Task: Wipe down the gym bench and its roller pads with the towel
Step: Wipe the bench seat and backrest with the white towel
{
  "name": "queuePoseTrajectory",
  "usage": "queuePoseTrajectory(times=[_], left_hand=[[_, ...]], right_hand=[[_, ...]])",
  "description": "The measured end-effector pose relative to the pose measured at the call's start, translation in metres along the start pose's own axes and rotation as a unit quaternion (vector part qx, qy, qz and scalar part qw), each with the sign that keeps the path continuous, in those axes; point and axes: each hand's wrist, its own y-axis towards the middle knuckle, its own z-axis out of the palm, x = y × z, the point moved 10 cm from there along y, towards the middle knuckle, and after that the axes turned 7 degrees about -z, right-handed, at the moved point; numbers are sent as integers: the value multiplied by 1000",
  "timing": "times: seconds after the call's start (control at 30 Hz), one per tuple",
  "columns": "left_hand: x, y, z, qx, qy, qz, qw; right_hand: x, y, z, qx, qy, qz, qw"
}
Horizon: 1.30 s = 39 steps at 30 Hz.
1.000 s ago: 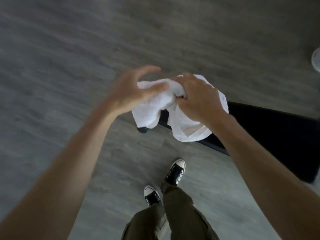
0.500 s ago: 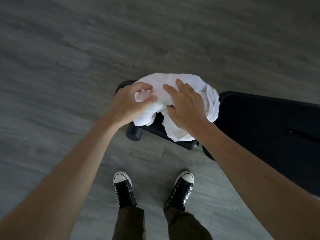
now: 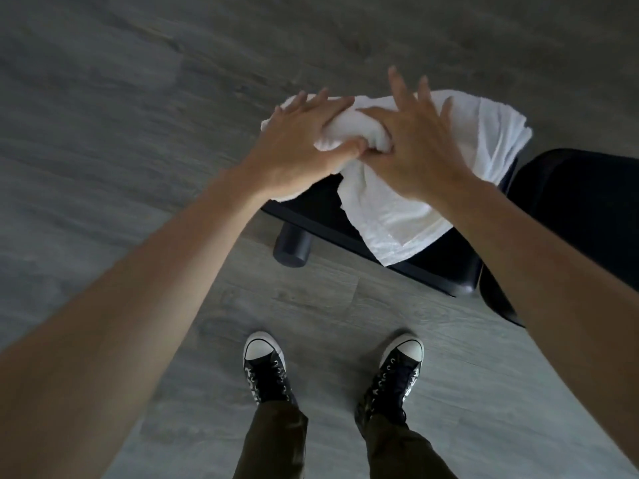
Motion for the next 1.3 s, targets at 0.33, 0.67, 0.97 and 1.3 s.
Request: queuePoseTrajectory(times=[0.33,0.67,0.97,1.3], left_hand=[[64,6,50,-6,58,17,998],[91,-168,91,-28,13,-18,999],[-101,-23,-46,-150,-98,111,977],[-78,-6,115,-2,-10,59,998]], right_hand=[[10,13,64,36,-131,37,990],[121,-114,119,69,9,-63,996],[3,-62,-127,-156,53,12,986],[-85,-99,17,33,-7,93,995]])
